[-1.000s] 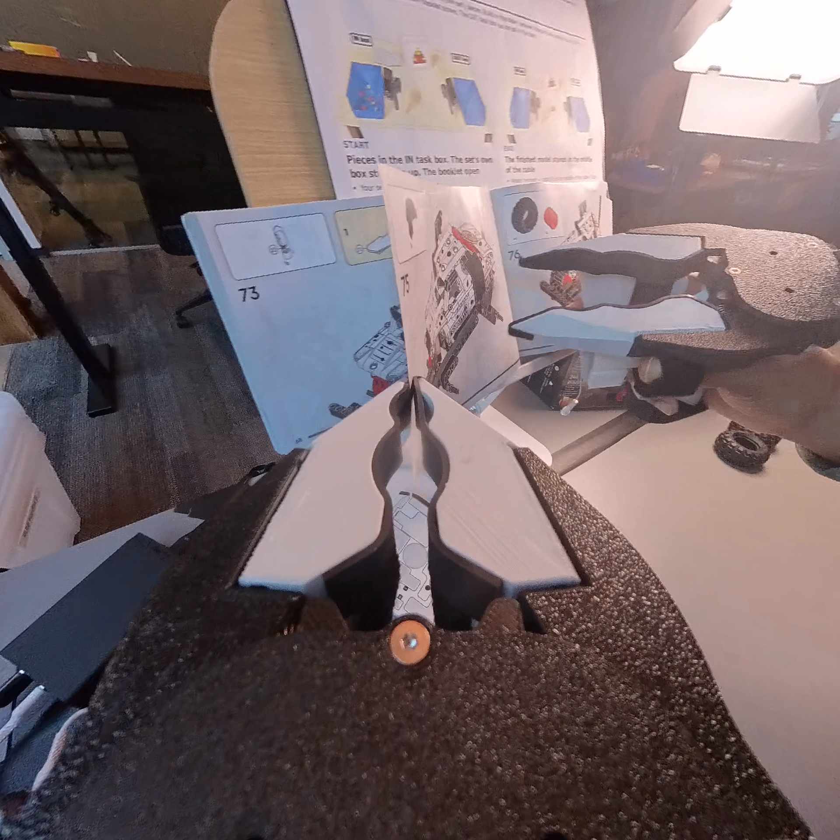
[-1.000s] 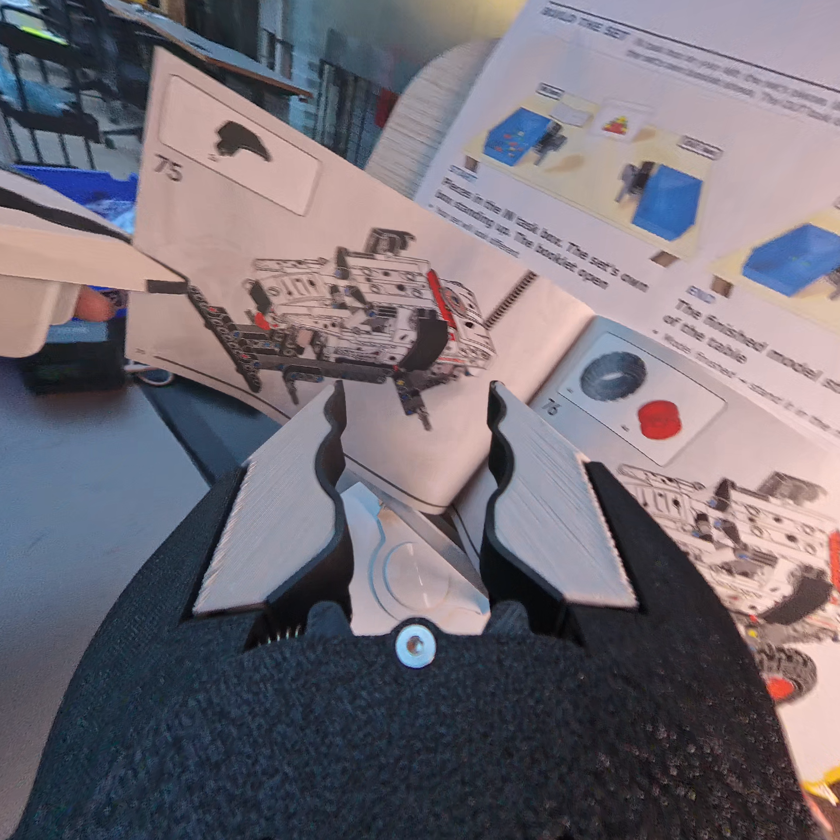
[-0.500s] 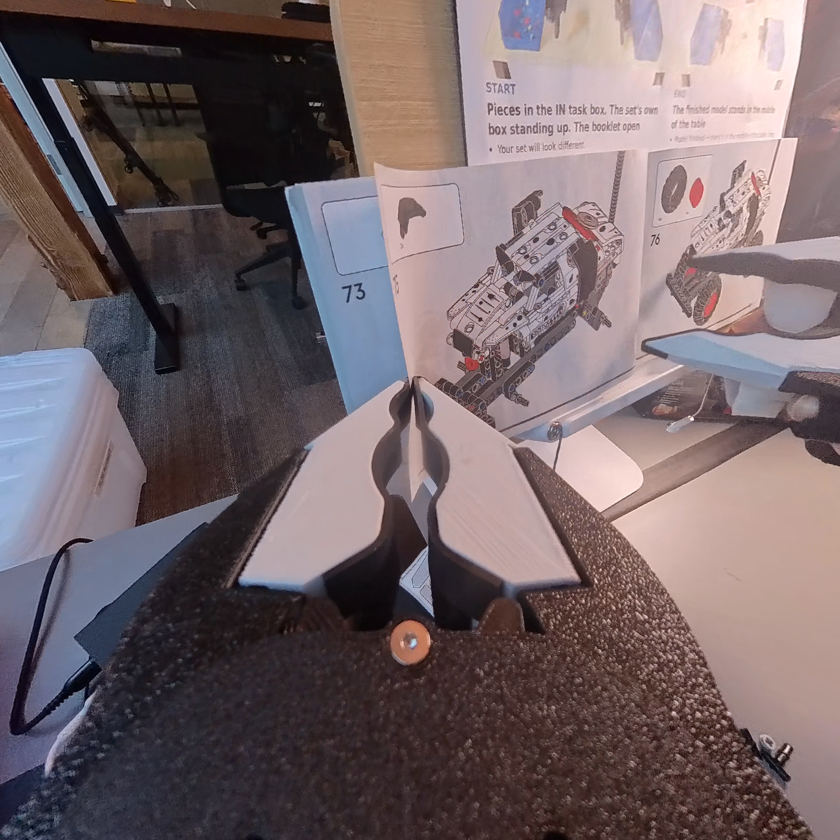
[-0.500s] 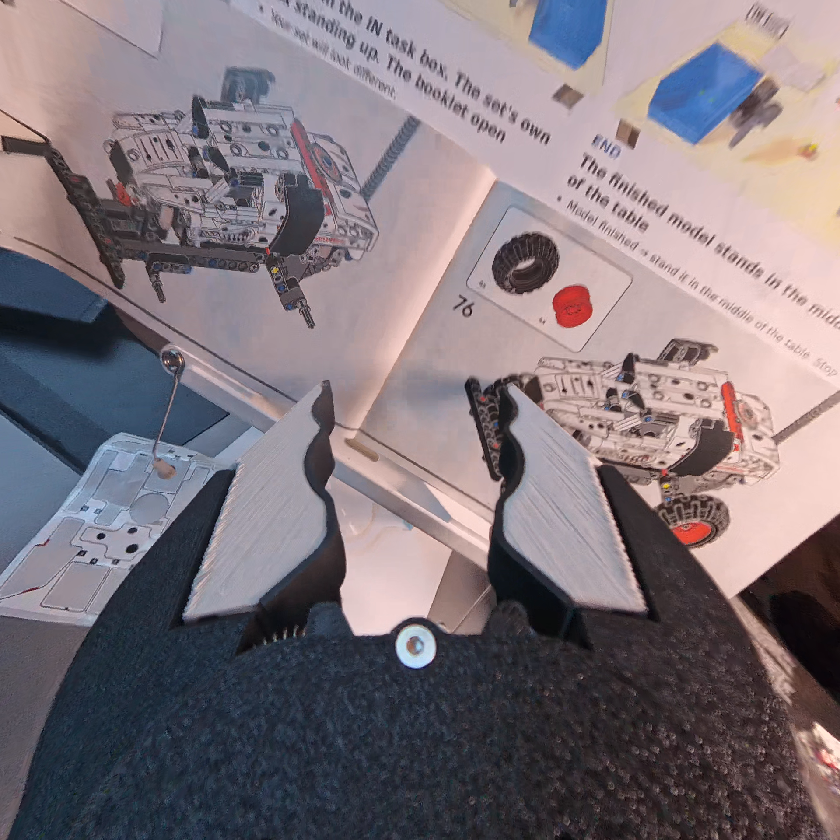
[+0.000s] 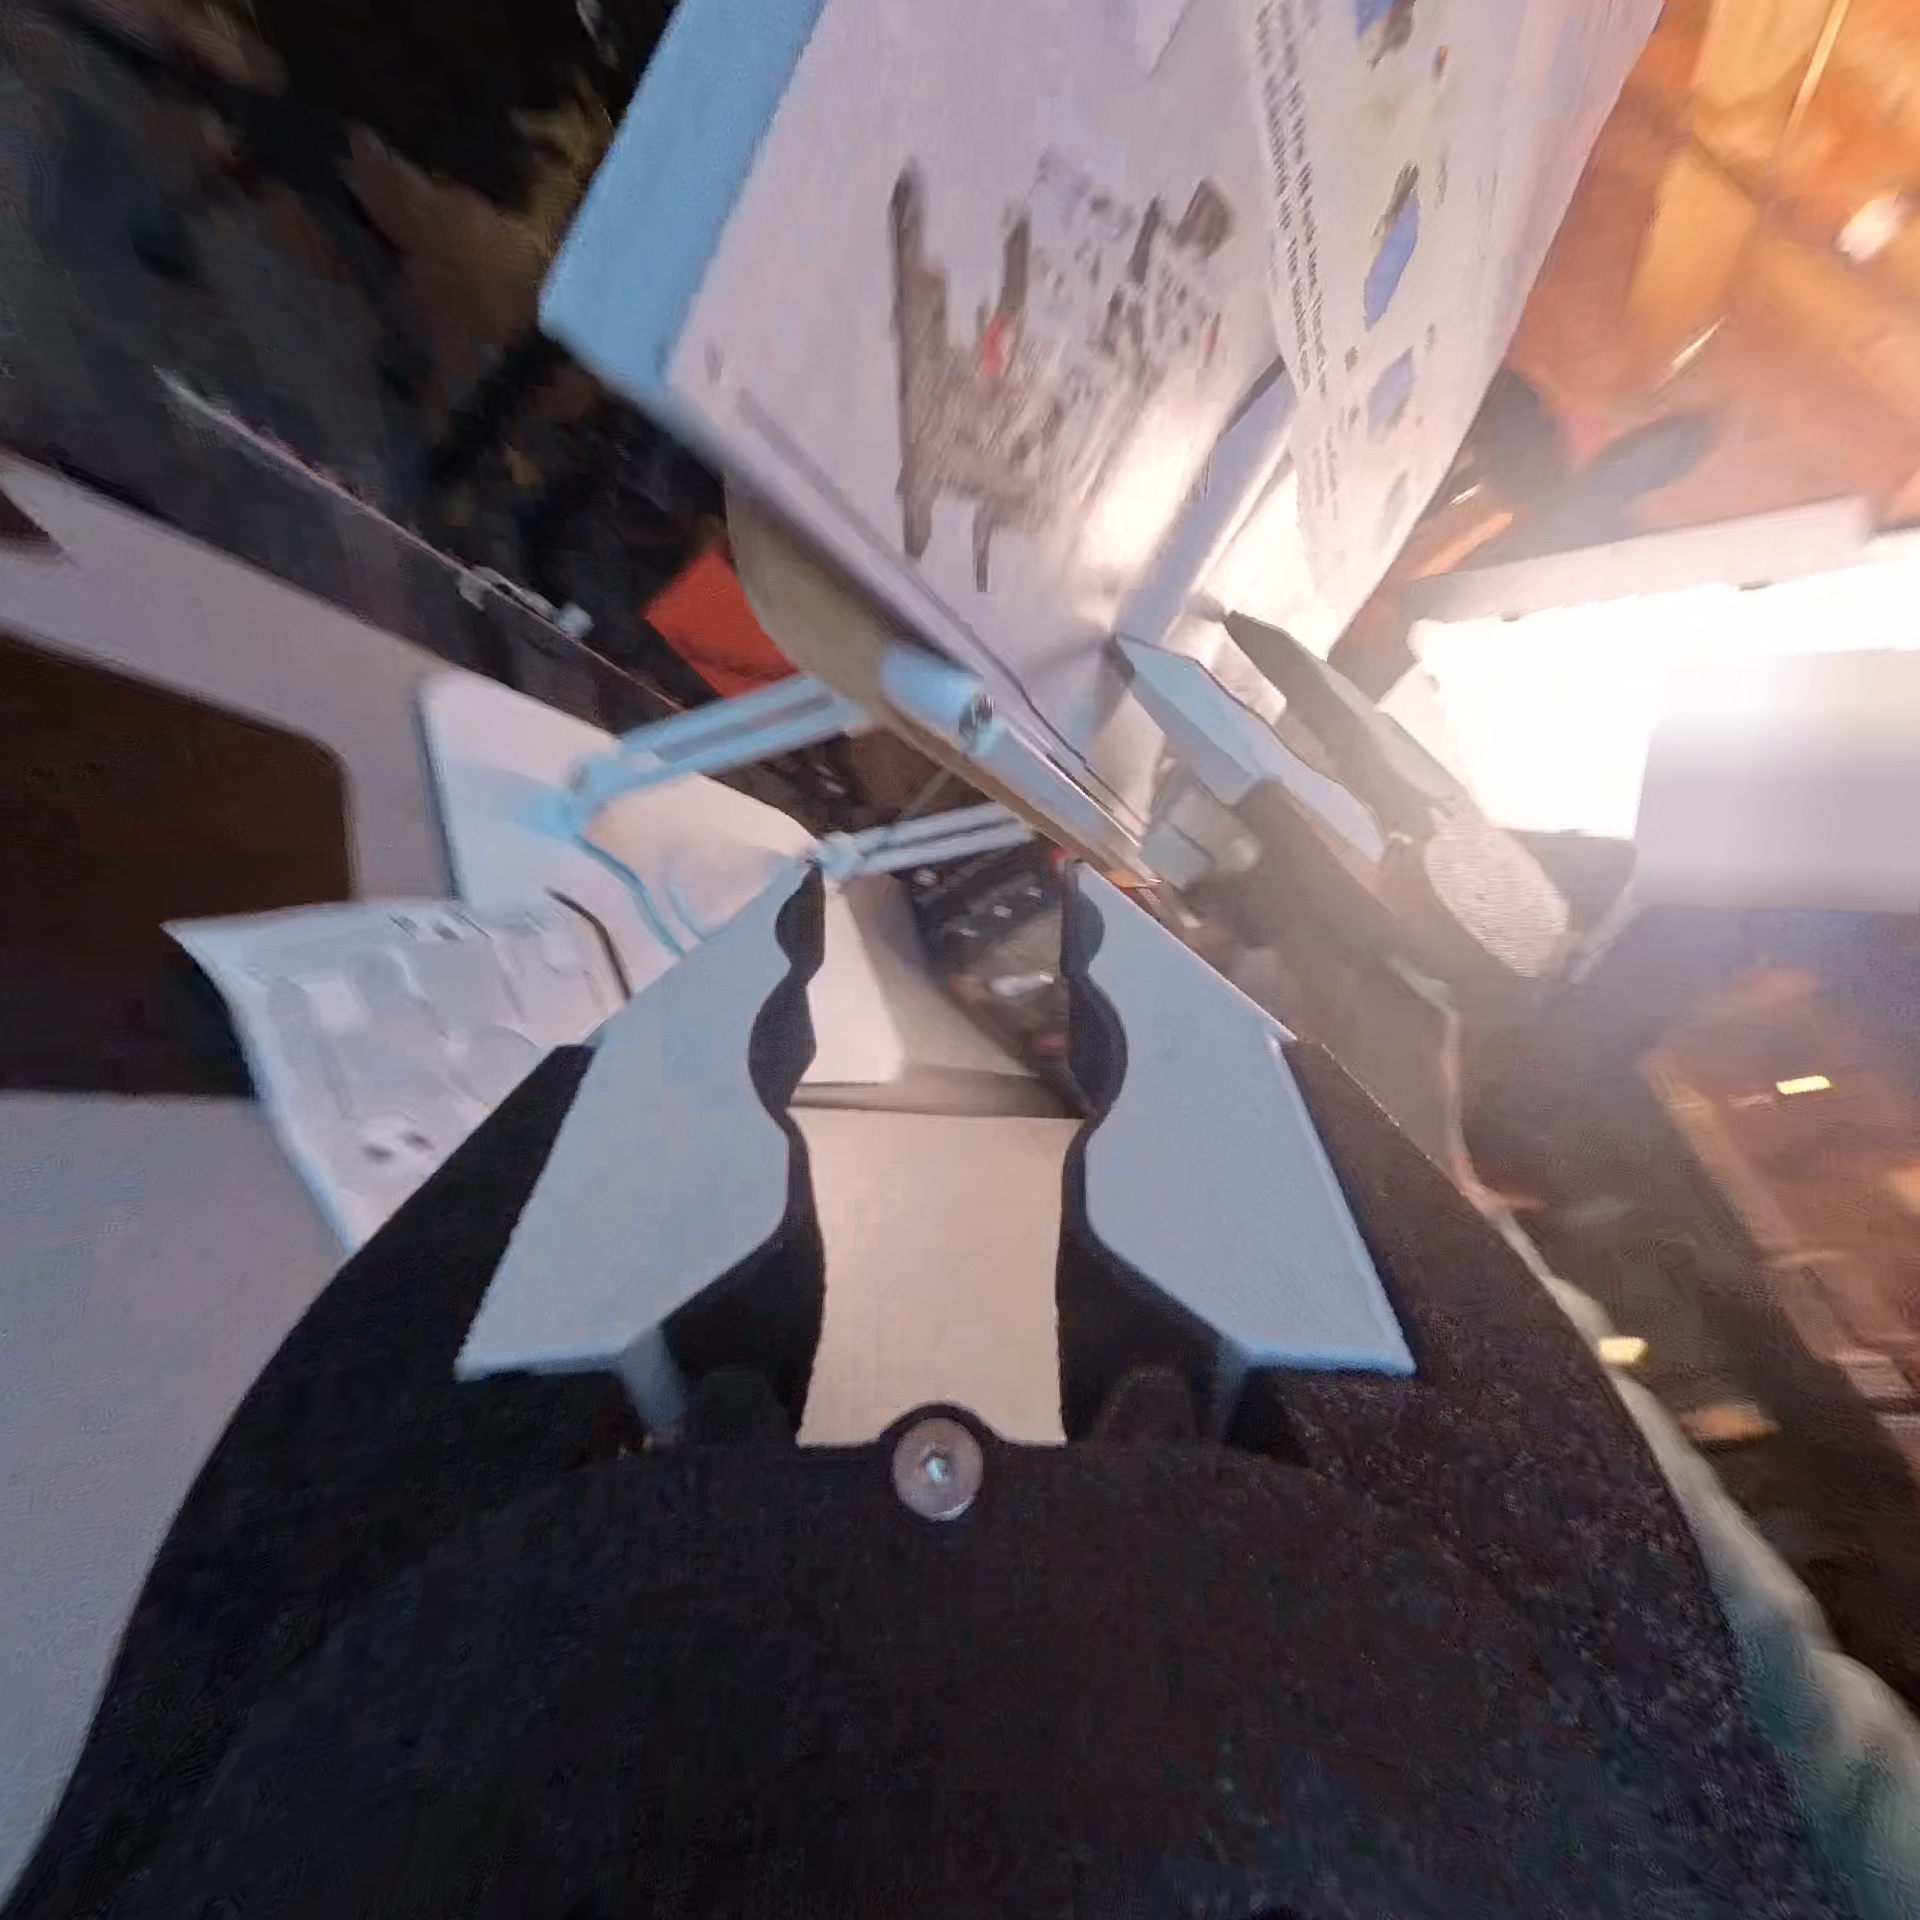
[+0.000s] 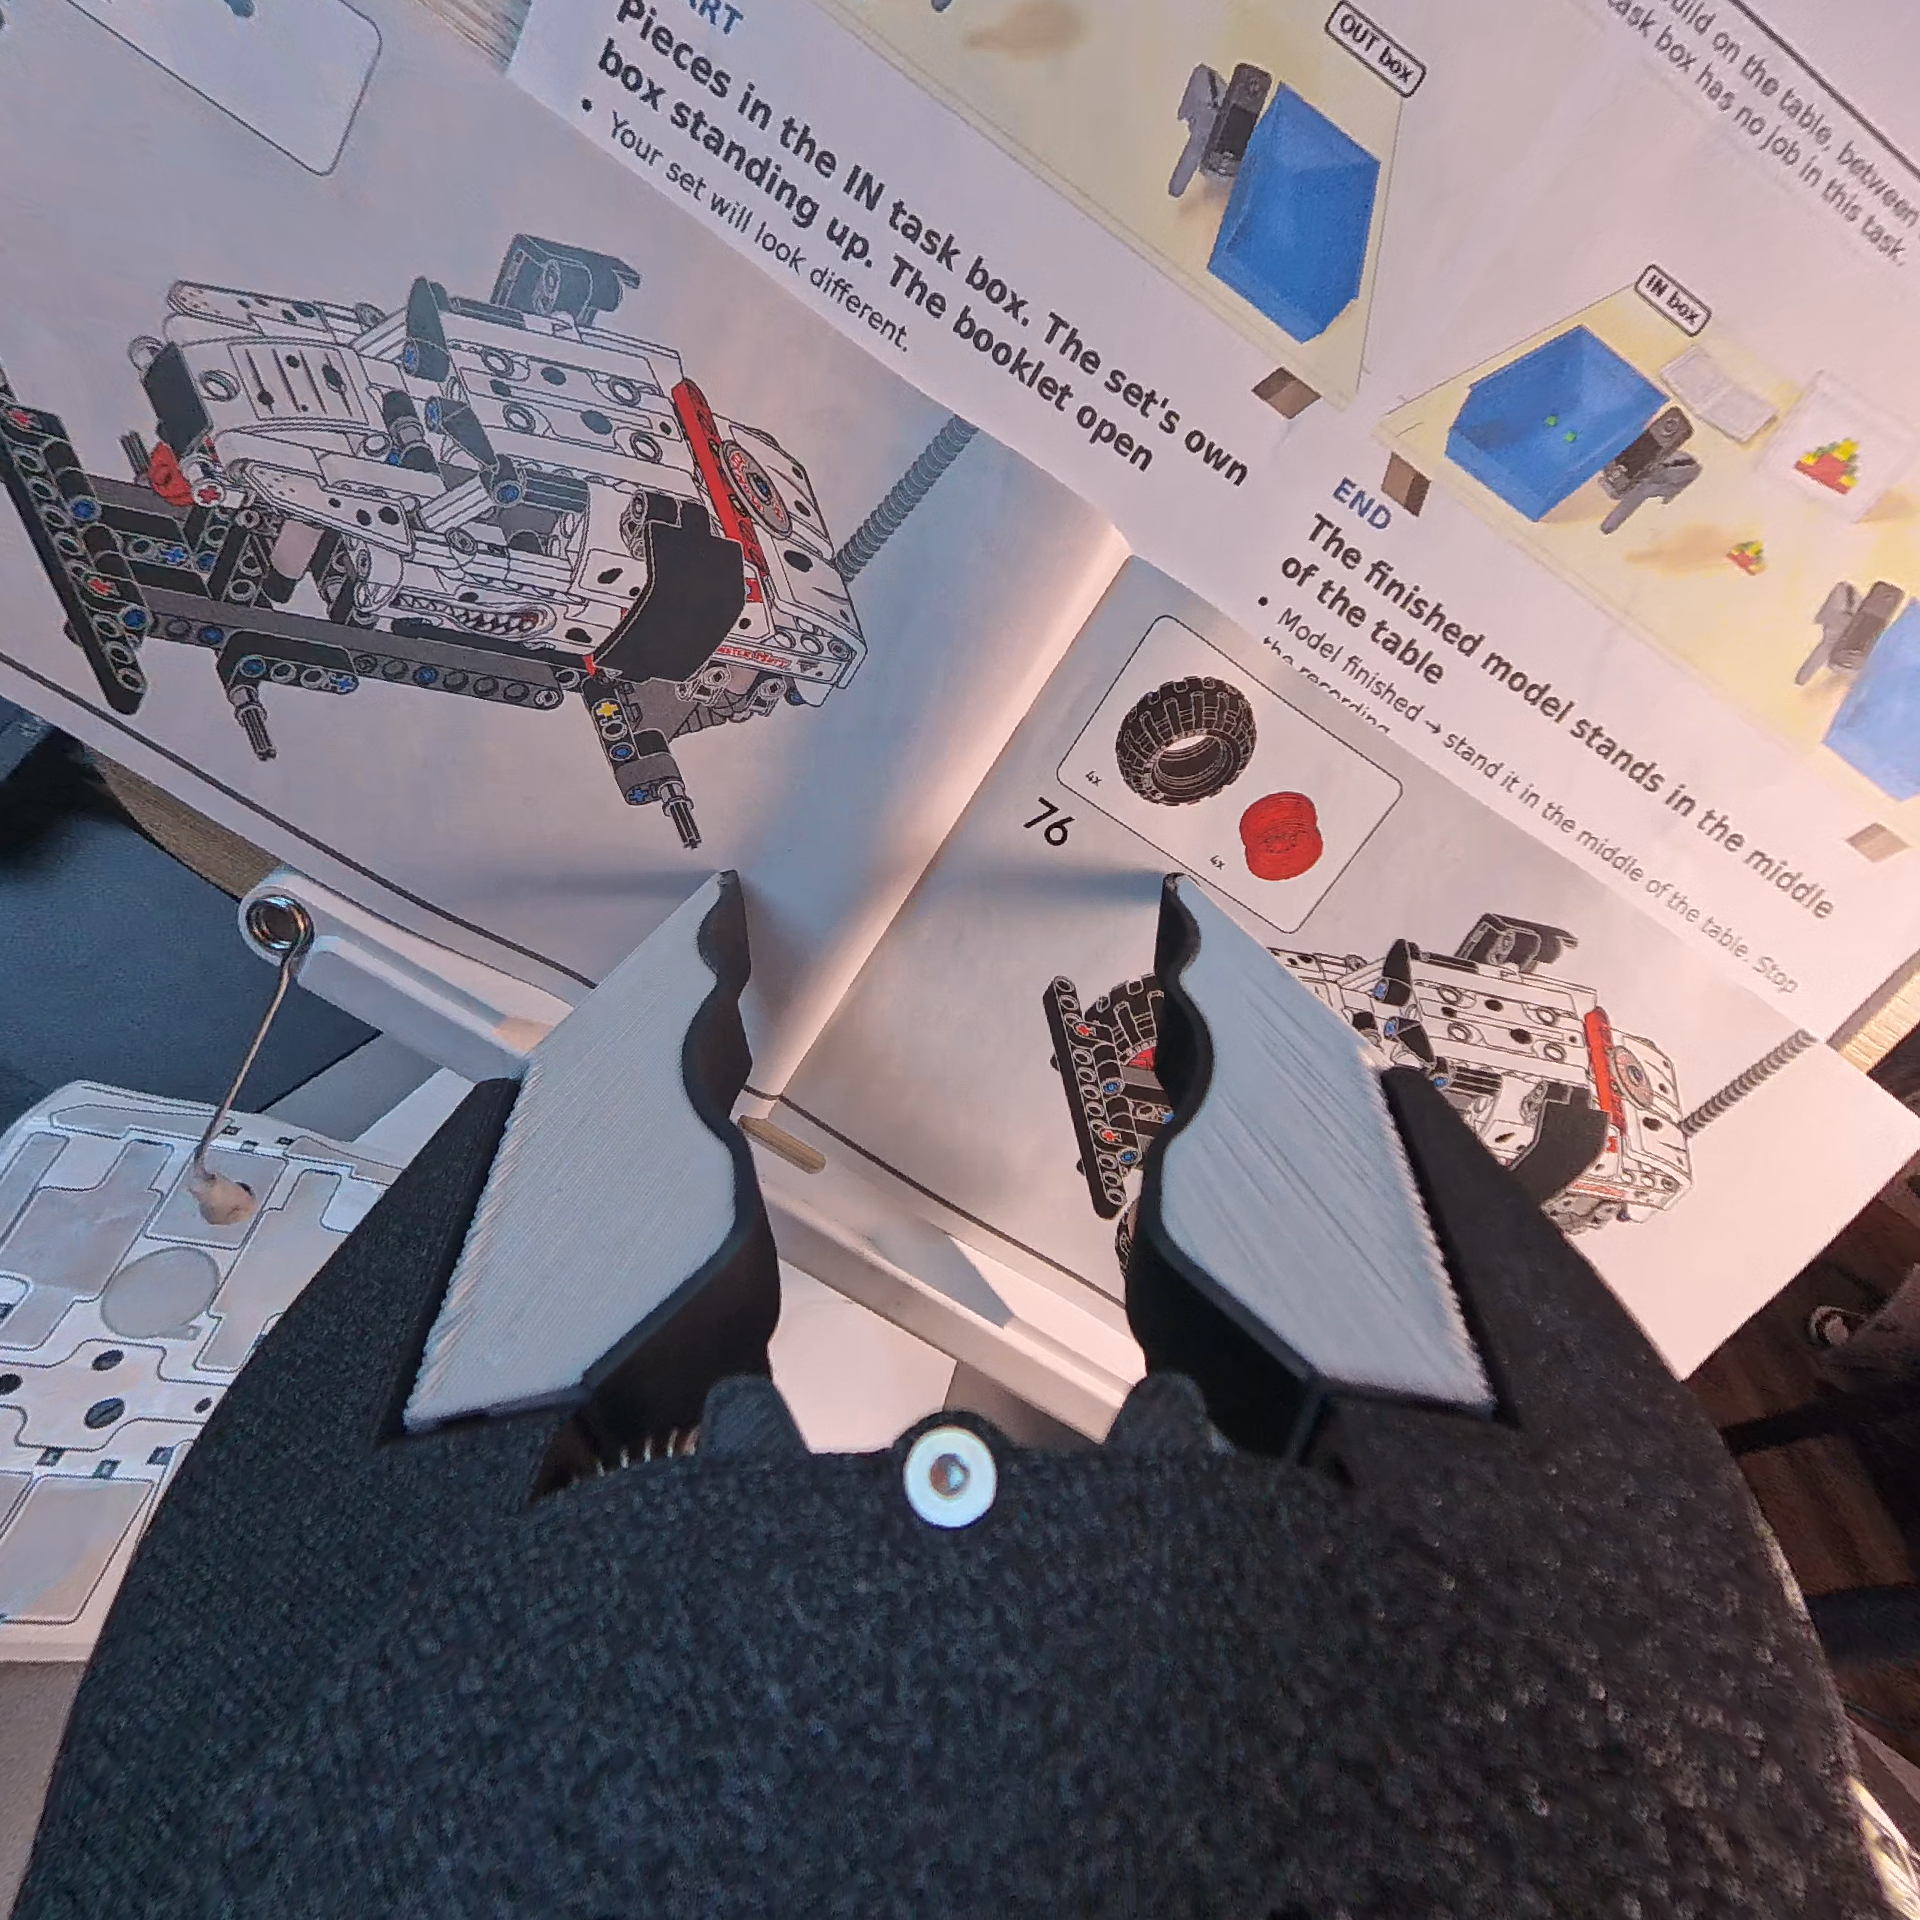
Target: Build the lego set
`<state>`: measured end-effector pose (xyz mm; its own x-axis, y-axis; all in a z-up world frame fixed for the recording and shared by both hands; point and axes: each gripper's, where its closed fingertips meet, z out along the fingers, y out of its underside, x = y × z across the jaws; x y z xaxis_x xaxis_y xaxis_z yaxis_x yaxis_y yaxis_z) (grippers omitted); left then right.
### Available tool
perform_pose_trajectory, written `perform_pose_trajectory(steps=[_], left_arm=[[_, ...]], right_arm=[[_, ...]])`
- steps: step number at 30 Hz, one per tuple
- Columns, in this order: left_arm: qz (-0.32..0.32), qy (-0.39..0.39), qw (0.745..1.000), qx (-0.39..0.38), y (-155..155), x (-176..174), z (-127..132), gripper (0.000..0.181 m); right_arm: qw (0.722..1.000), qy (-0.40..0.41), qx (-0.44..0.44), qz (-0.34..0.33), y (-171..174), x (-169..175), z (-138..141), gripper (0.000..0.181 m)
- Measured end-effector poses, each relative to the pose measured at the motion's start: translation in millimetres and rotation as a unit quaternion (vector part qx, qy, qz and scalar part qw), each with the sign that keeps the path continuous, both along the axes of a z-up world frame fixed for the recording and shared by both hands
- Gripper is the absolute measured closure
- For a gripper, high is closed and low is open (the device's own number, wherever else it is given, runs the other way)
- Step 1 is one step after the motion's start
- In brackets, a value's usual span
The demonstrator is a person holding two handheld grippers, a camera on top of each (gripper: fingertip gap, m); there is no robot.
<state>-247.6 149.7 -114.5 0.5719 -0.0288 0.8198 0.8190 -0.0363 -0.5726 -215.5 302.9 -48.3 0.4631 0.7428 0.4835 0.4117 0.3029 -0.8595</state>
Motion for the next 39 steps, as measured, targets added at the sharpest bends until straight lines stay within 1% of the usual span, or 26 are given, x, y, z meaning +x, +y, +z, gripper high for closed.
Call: perform_pose_trajectory(steps=[1,3,4,6,8,9,11,13,14,16,17,21,22,24,25,26,27,28,30,31,32,33,34,35,37,39], left_arm=[[-0.022,-0.087,0.996,0.027,5.1,12.3,-9.8,0.134],[-0.039,-0.222,0.972,0.072,15.6,25.3,-25.0,0.125],[-0.032,-0.263,0.961,0.086,21.0,26.8,-32.0,0.121],[-0.012,-0.316,0.943,0.104,33.7,24.5,-42.9,0.118],[0.009,-0.363,0.921,0.138,45.2,13.2,-43.5,0.116],[0.024,-0.377,0.912,0.161,47.9,4.1,-40.8,0.120],[0.053,-0.374,0.904,0.198,46.3,-14.6,-32.8,0.133],[0.079,-0.334,0.910,0.233,37.3,-30.6,-16.6,0.162],[0.073,-0.320,0.914,0.239,36.7,-32.1,-7.8,0.167],[0.058,-0.291,0.929,0.220,40.4,-30.5,1.6,0.170],[0.067,-0.271,0.936,0.216,39.0,-33.4,4.8,0.180],[0.085,-0.212,0.952,0.202,35.8,-33.6,7.6,0.181],[0.099,-0.187,0.958,0.195,34.2,-30.9,8.5,0.181],[0.132,-0.077,0.977,0.150,31.7,-26.6,15.6,0.181],[0.140,-0.003,0.983,0.116,32.4,-25.8,21.4,0.181],[0.142,0.084,0.983,0.079,35.3,-24.9,27.6,0.181],[0.137,0.182,0.973,0.040,40.2,-22.4,35.1,0.181],[0.123,0.277,0.953,0.004,47.8,-17.0,43.1,0.181],[0.058,0.434,0.897,-0.064,70.4,-0.6,49.3,0.181],[0.014,0.493,0.864,-0.097,81.9,7.8,45.0,0.181],[-0.024,0.550,0.825,-0.128,90.4,13.8,37.5,0.181],[-0.051,0.600,0.785,-0.147,94.6,17.4,32.3,0.181],[-0.062,0.637,0.753,-0.155,94.3,16.6,32.8,0.181],[-0.080,0.649,0.739,-0.158,92.8,16.9,32.1,0.181],[-0.109,0.648,0.738,-0.154,89.3,18.7,31.8,0.181],[-0.129,0.665,0.721,-0.150,88.6,21.3,29.7,0.181]], right_arm=[[1.000,-0.001,-0.001,-0.002,0.0,-0.2,0.1,0.104],[1.000,-0.001,-0.005,-0.002,-0.1,0.1,0.0,0.103],[1.000,0.000,-0.005,-0.002,-0.5,0.6,0.0,0.103],[1.000,0.001,-0.004,-0.001,-1.1,1.3,-0.3,0.104],[1.000,0.005,-0.006,0.000,-0.9,1.4,-0.5,0.104],[1.000,0.006,-0.007,-0.001,-0.9,1.3,-0.7,0.104],[1.000,0.008,-0.011,-0.002,-1.1,1.6,-0.8,0.104],[1.000,0.008,-0.013,0.000,-1.3,1.8,-0.8,0.104],[1.000,0.009,-0.013,0.001,-1.3,1.7,-0.7,0.104],[1.000,0.012,-0.011,0.003,-0.9,1.3,-0.8,0.104],[1.000,0.015,-0.010,0.002,-0.8,1.1,-0.7,0.104],[1.000,0.020,-0.010,-0.004,-1.3,1.2,-1.1,0.104],[1.000,0.021,-0.011,-0.006,-1.4,1.6,-1.3,0.104],[1.000,0.025,-0.014,-0.009,-1.1,2.1,-1.7,0.104],[0.999,0.027,-0.016,-0.010,-1.2,2.5,-2.1,0.104],[0.999,0.028,-0.021,-0.008,-2.0,2.5,-2.9,0.104],[0.999,0.032,-0.028,-0.007,-2.4,2.6,-4.1,0.106],[0.999,0.037,-0.036,-0.005,-2.8,2.7,-5.1,0.108],[0.998,0.043,-0.037,-0.001,-4.0,3.3,-5.9,0.110],[0.998,0.046,-0.037,0.000,-4.8,3.3,-6.3,0.112],[0.998,0.049,-0.038,0.000,-5.0,3.4,-6.6,0.112],[0.998,0.051,-0.041,-0.001,-4.9,3.7,-7.0,0.113],[0.998,0.050,-0.044,0.001,-4.5,4.0,-7.8,0.111],[0.998,0.046,-0.049,0.005,-3.8,4.3,-9.3,0.106],[0.997,0.046,-0.054,0.031,-5.8,7.0,-9.6,0.104],[0.996,0.052,-0.051,0.042,-4.4,16.7,-9.1,0.098]])
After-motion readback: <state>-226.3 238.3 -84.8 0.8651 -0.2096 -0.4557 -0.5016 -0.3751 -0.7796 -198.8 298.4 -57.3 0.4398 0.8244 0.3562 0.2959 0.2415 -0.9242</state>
